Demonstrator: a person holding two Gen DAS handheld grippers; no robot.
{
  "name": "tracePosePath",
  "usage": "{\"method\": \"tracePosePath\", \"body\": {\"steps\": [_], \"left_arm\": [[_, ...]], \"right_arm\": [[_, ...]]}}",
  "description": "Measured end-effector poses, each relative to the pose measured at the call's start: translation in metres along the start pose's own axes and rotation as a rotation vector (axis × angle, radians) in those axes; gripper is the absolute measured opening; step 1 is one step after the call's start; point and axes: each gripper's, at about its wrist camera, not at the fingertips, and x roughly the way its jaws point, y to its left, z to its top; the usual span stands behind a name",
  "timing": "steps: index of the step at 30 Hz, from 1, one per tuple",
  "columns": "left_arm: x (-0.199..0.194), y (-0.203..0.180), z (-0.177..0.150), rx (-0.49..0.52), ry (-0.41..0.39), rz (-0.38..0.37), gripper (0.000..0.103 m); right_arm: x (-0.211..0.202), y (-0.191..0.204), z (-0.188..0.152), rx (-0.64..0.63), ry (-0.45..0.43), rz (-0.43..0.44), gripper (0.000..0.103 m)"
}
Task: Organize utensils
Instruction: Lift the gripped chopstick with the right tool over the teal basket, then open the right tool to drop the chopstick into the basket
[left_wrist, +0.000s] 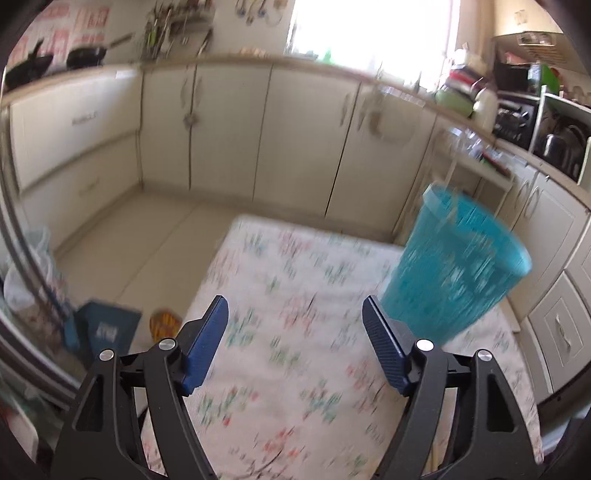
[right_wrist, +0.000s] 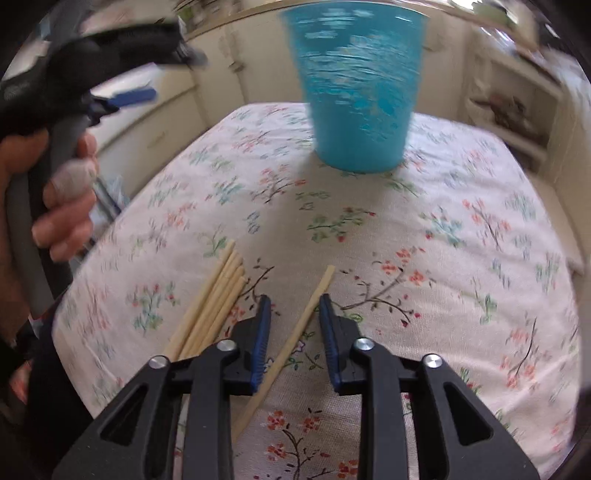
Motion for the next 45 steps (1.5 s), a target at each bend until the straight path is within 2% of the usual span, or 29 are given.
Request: {"method": "tracePosePath", "body": {"steps": [2,4,8,9,10,13,15,20,23,26,31,33,36,41,45], "left_arm": [[0.012,0.014,-0.016,-0.036,0.075,-0.012,0.071],[0.019,0.022,-0.028,-0.057,0.114,-0.015,0.072],[0.031,0.031,-0.050,-0.092,0.169,-0.018,0.072],[0.030,0.030,-0.049,-0.095,0.163,-0.024,0.073],[0.027,0.030,-0.049,-0.090,0.144,-0.021,0.079],[0.028,0.026,-0.054,-0.061,0.151,-0.019,0.081],[0.029,0.019,-0.054,-0.027,0.148,-0.010,0.081],[0.030,0.007,-0.052,0.021,0.158,0.003,0.082],[0.031,0.009,-0.051,0.010,0.168,0.004,0.082],[0.034,0.014,-0.051,-0.018,0.182,0.000,0.082],[0.036,0.021,-0.052,-0.054,0.194,-0.005,0.082],[0.036,0.020,-0.052,-0.047,0.194,0.000,0.083],[0.036,0.018,-0.052,-0.039,0.195,0.007,0.083],[0.036,0.018,-0.052,-0.042,0.192,0.008,0.083],[0.036,0.018,-0.052,-0.039,0.186,0.006,0.083]], "right_arm": [[0.000,-0.003,0.001,-0.051,0.040,0.017,0.011],[-0.001,-0.009,0.002,-0.072,0.085,0.024,0.011],[-0.001,-0.020,0.003,0.008,0.124,0.014,0.014],[0.000,-0.020,0.003,0.026,0.122,0.013,0.016],[0.001,-0.018,0.003,0.041,0.115,-0.001,0.017],[0.004,-0.014,0.003,0.063,0.095,-0.035,0.016],[0.004,-0.014,0.002,0.082,0.079,-0.044,0.008],[-0.001,-0.028,-0.001,0.183,0.057,0.008,0.006],[-0.015,-0.036,-0.004,0.241,0.021,0.067,0.006],[-0.028,-0.046,-0.002,0.296,-0.046,0.147,0.006],[-0.065,-0.061,0.012,0.378,-0.222,0.271,0.006],[-0.080,-0.068,0.026,0.391,-0.295,0.299,0.006],[-0.105,-0.078,0.063,0.382,-0.426,0.318,0.006],[-0.132,-0.086,0.134,0.360,-0.625,0.295,0.006],[-0.138,-0.088,0.193,0.336,-0.776,0.174,0.006]]}}
